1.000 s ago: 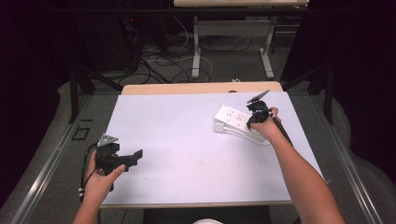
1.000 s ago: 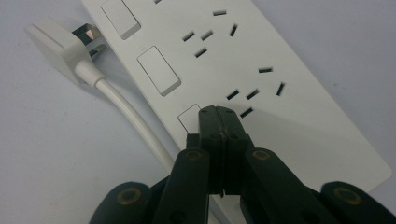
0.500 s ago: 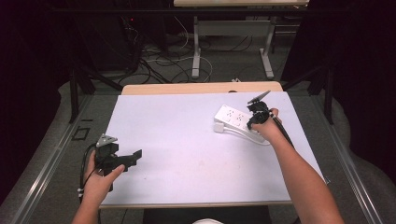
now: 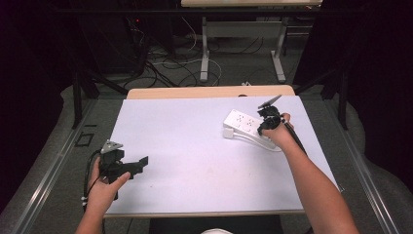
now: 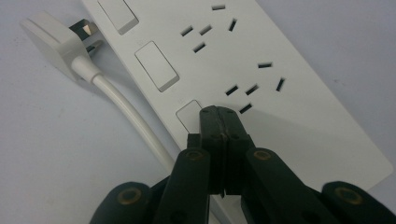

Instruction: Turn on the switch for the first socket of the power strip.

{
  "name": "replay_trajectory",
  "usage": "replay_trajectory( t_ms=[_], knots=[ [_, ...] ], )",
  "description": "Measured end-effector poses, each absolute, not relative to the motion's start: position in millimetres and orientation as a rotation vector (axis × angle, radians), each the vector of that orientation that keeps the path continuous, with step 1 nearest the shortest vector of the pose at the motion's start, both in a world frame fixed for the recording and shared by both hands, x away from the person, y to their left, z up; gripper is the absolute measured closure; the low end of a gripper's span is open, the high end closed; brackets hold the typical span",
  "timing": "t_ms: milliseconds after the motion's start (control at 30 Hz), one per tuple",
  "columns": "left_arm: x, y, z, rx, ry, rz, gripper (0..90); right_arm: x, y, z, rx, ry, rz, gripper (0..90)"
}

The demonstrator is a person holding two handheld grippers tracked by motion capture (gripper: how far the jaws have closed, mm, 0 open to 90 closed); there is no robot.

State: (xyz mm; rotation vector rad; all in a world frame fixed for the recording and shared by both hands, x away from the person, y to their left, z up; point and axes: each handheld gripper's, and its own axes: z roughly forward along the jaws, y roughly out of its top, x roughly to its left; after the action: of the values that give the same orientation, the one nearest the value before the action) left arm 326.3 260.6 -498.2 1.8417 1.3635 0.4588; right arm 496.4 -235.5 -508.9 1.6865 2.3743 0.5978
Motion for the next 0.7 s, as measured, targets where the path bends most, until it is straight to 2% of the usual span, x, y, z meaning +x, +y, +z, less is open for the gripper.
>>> replay_trajectory(
  t_ms=[433,700],
  knots=[
    [326.5,260.1,-498.6,1.841,1.362,0.456,1.5,496.7,-236.0,-508.3,1.71,2.37,0.602,90.0],
    [326.7,260.9,-498.5,1.844,1.366,0.453,1.5,496.7,-234.6,-509.2,1.69,2.373,0.626,86.1]
  ],
)
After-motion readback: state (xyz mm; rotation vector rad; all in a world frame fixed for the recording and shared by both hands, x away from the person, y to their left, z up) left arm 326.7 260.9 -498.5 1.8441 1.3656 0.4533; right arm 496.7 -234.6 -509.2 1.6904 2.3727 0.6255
